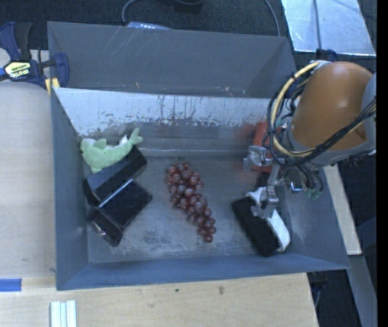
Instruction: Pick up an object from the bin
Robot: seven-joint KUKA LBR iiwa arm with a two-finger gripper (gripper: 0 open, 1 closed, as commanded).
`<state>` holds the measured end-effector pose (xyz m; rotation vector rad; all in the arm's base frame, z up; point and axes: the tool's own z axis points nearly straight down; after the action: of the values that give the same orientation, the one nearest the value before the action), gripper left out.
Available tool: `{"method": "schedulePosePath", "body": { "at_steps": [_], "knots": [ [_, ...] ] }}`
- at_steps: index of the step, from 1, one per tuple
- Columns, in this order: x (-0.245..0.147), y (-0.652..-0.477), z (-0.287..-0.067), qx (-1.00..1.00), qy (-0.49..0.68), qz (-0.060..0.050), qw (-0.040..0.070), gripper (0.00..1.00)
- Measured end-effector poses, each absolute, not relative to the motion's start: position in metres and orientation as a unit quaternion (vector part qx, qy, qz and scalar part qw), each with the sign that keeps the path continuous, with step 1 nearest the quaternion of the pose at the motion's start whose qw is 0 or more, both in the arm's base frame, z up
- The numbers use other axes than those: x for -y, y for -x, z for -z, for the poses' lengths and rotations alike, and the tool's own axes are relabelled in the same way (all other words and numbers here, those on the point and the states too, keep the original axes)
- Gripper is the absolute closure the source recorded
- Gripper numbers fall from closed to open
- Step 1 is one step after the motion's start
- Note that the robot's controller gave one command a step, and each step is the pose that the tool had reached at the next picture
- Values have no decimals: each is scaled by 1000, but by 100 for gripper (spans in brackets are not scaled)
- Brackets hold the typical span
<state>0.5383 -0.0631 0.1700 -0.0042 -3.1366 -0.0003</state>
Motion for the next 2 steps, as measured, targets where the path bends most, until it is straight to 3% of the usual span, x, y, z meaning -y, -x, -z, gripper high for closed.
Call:
{"method": "schedulePosePath", "body": {
  "at_steps": [1, 2],
  "knots": [
    [63, -540, -174, 1000, 0, 0, -2, 0],
    [15, -532, -110, 1000, 29, 0, -2, 0]
  ]
}}
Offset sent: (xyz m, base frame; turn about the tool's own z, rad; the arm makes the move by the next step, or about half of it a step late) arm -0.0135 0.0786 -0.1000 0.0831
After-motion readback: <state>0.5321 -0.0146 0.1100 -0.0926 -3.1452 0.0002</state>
